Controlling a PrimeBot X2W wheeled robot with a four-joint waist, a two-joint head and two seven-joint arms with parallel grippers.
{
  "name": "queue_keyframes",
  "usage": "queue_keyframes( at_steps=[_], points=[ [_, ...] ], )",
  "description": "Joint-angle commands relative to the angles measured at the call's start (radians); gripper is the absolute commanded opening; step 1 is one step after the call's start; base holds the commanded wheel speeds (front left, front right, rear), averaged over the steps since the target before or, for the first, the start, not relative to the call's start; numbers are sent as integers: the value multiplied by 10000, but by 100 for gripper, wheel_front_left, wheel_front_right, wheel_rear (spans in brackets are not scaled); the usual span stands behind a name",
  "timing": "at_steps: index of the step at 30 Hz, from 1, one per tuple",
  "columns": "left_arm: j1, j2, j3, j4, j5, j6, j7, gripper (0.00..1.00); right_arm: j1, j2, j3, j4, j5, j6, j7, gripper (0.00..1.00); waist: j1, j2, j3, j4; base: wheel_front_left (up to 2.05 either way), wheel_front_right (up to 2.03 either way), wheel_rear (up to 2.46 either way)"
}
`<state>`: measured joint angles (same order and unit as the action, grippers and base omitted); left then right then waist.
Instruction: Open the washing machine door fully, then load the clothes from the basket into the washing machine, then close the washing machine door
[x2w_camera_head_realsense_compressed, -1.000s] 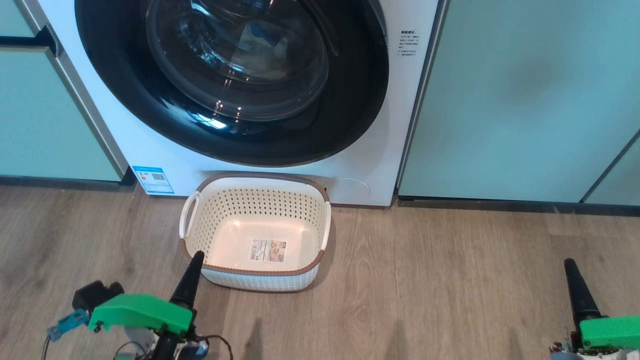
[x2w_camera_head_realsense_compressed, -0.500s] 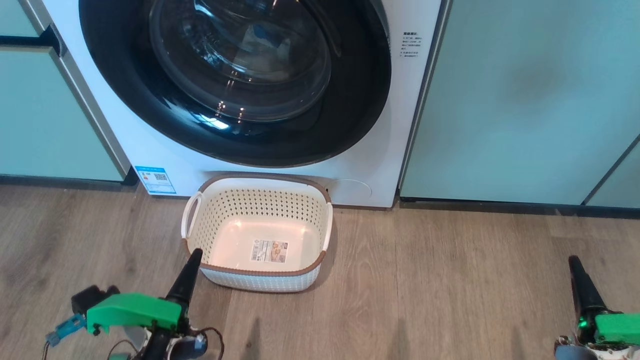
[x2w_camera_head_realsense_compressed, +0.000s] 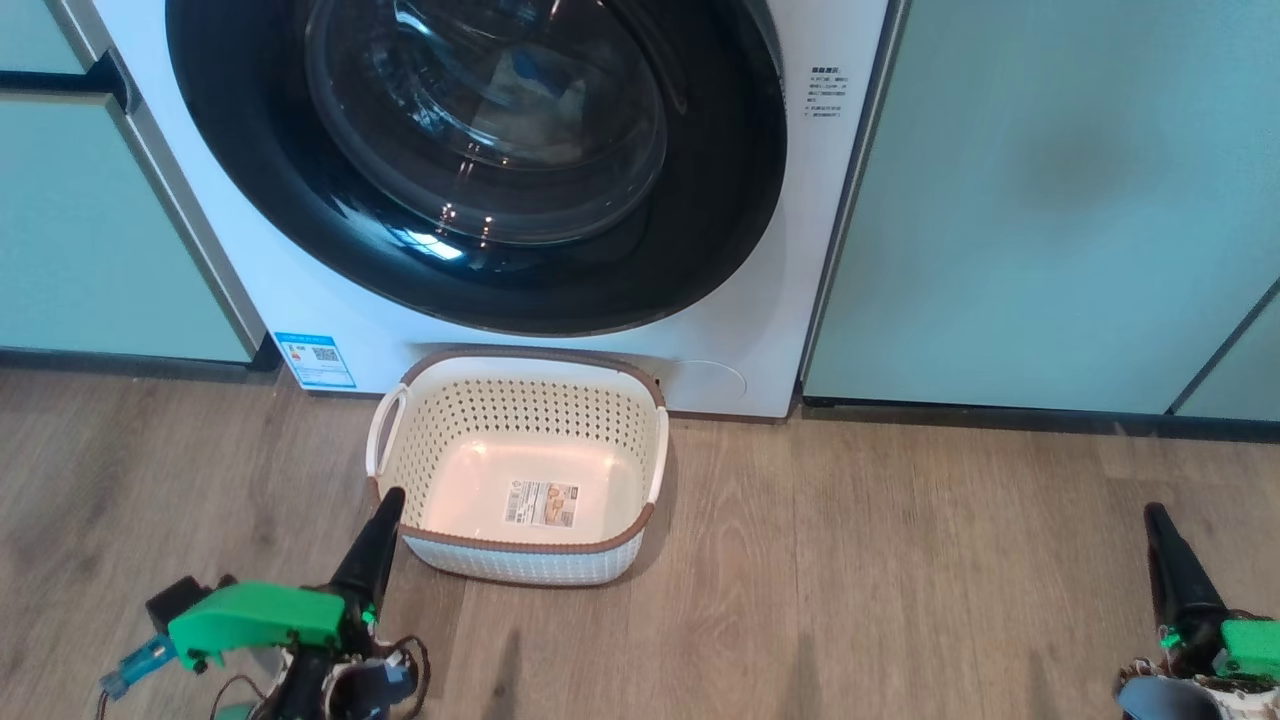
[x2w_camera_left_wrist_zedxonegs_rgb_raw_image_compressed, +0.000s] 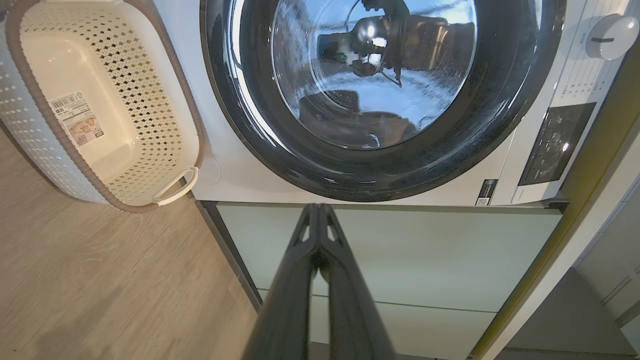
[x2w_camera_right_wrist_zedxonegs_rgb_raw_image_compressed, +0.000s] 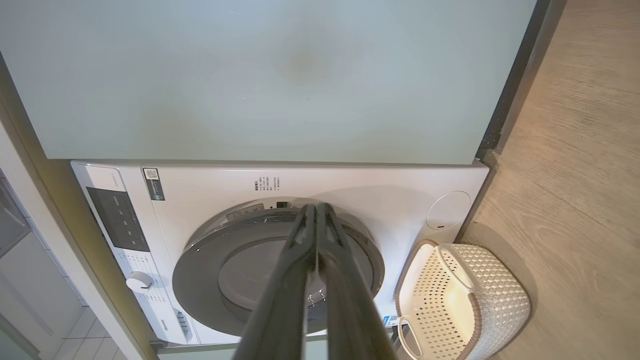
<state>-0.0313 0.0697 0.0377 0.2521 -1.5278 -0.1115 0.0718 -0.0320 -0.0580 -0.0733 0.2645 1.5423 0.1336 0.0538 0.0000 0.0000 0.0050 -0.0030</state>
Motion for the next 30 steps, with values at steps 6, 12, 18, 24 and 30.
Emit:
queue_keyframes(
  at_steps=[6, 12, 18, 24, 30],
  points=[
    [-746, -11, 508, -78, -1019, -192, 211, 0, -725, -204, -14, -222, 988, -29, 280, 0, 0, 0, -19, 30, 0, 0, 0],
    [-747, -24, 527, -77, -1003, -192, 226, 0, -727, -185, -41, -220, 965, -29, 302, 0, 0, 0, -19, 30, 0, 0, 0],
    [-748, -35, 542, -77, -990, -192, 238, 0, -729, -169, -63, -218, 947, -29, 320, 0, 0, 0, -19, 30, 0, 0, 0],
    [-750, -47, 559, -76, -976, -192, 252, 0, -731, -152, -87, -216, 927, -29, 339, 0, 0, 0, -19, 30, 0, 0, 0],
    [-751, -58, 575, -76, -963, -192, 265, 0, -733, -136, -110, -215, 908, -29, 358, 0, 0, 0, -19, 30, 0, 0, 0]
  ],
)
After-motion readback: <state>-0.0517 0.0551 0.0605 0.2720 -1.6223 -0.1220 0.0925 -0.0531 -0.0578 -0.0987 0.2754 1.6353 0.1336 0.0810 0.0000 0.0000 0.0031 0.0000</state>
